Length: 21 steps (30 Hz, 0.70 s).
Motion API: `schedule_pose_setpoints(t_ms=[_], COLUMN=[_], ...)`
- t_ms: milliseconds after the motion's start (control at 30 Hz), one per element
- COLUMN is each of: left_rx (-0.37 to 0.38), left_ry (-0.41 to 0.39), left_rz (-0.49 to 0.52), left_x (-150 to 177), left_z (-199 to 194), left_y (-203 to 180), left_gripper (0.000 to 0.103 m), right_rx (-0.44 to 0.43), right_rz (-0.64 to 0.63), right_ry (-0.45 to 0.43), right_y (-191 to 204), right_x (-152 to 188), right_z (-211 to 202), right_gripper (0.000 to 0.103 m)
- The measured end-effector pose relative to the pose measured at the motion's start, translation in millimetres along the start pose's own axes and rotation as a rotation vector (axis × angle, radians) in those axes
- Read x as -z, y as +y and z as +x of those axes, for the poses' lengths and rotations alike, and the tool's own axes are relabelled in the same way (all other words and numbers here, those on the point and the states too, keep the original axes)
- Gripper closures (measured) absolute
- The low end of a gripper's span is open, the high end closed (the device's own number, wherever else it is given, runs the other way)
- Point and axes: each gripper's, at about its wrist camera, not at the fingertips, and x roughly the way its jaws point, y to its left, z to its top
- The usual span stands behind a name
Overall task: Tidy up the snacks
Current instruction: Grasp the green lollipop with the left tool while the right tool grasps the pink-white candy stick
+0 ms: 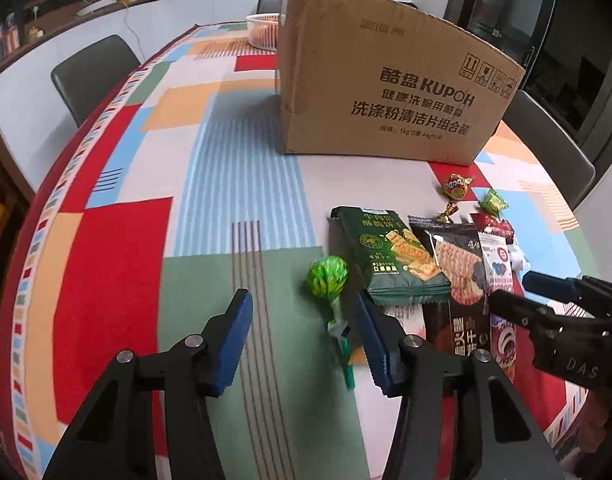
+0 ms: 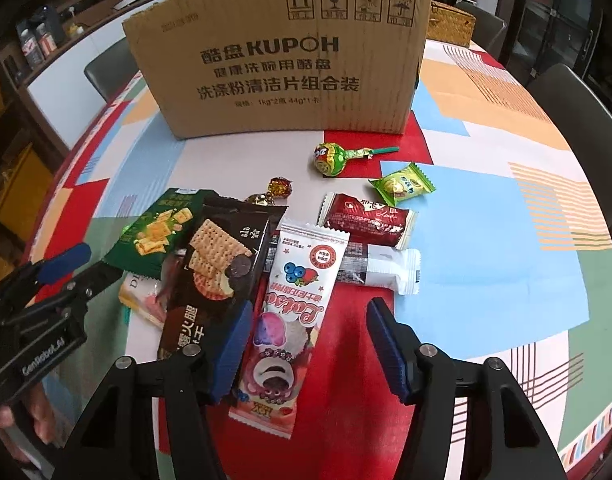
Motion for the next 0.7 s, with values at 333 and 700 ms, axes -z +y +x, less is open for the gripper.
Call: schedule_pose_setpoints(t_ms=[333, 700], left_rx=[0.053, 0.070], left_ry=[0.012, 0.040], left_rz=[0.002, -0.001], left_x=[-12, -8], left_z=[21, 21], left_y=[-3, -9], left_gripper=[0.067, 0.078], right_rx=[-0.016, -0.060], right_rz=[0.011, 0.035], right_ry=[0.035, 0.035], right_y=[-1, -3], right_x=[-1, -4], right_z=[11, 17], right_gripper=[0.051, 0.070])
